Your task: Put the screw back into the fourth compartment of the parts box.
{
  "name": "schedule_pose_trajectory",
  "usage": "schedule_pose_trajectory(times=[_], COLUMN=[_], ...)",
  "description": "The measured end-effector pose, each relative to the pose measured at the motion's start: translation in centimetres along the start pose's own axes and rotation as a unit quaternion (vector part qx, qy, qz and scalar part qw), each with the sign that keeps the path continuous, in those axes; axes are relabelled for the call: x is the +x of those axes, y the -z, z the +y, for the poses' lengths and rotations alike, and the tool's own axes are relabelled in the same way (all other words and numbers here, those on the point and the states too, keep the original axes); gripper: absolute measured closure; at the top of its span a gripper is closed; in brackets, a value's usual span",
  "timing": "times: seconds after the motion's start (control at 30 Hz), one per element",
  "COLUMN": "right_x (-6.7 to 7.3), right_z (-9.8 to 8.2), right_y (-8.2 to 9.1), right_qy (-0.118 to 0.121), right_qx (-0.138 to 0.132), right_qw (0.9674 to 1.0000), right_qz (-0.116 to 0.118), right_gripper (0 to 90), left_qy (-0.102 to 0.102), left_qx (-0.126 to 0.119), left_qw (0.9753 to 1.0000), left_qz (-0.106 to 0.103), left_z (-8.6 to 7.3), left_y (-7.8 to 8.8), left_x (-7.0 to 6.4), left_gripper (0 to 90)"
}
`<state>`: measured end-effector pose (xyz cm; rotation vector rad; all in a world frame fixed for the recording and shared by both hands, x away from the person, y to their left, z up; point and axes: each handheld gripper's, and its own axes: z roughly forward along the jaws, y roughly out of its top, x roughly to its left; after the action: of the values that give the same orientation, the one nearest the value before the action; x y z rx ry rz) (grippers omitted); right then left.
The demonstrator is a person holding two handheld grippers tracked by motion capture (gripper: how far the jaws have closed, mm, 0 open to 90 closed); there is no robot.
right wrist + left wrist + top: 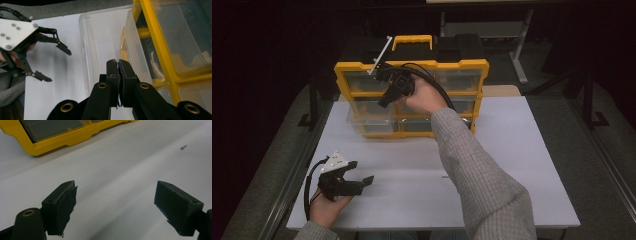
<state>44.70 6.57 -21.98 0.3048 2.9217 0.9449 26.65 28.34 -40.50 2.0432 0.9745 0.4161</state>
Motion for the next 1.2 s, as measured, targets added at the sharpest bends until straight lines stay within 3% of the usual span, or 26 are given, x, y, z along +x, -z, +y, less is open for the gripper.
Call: schedule_pose_trajectory(times=[0.33,0.5,0.9,0.93,1.03,1.2], right_x=[-0.2,-0.4,0.5,0.6,0.8,1.0], right_z=[-0.2,-0.3,-1.5,-2.2,-2.9,-5.7], right_y=[-2.6,-2.9,0.7,1.3,2.0,3.7], right_qy=[-0.011,-0.016,-0.001,0.004,0.003,-0.001], right_qx=[0.005,-0.002,-0.033,-0.038,-0.042,-0.055], right_qw=[0.9999,0.9999,0.9994,0.9993,0.9991,0.9985], right_qz=[0.004,0.007,0.007,0.003,0.001,0.002], right_gripper=[85.9,79.7,77.6,76.1,74.8,73.9], left_qy=[0.007,0.002,0.006,-0.003,0.001,0.001], left_qx=[-0.007,-0.005,-0.01,-0.006,-0.006,-0.002], left_qw=[1.0,1.0,0.9999,1.0,1.0,1.0], left_qz=[-0.003,-0.003,-0.001,0.001,0.002,0.002], left_z=[0.0,0.0,0.1,0.1,0.0,0.0], left_y=[0.0,0.0,-0.1,-0.1,-0.1,-0.1], left_x=[-0.1,-0.1,-0.3,-0.1,-0.2,-0.3], left_gripper=[17.3,17.3,17.3,17.3,17.3,17.3])
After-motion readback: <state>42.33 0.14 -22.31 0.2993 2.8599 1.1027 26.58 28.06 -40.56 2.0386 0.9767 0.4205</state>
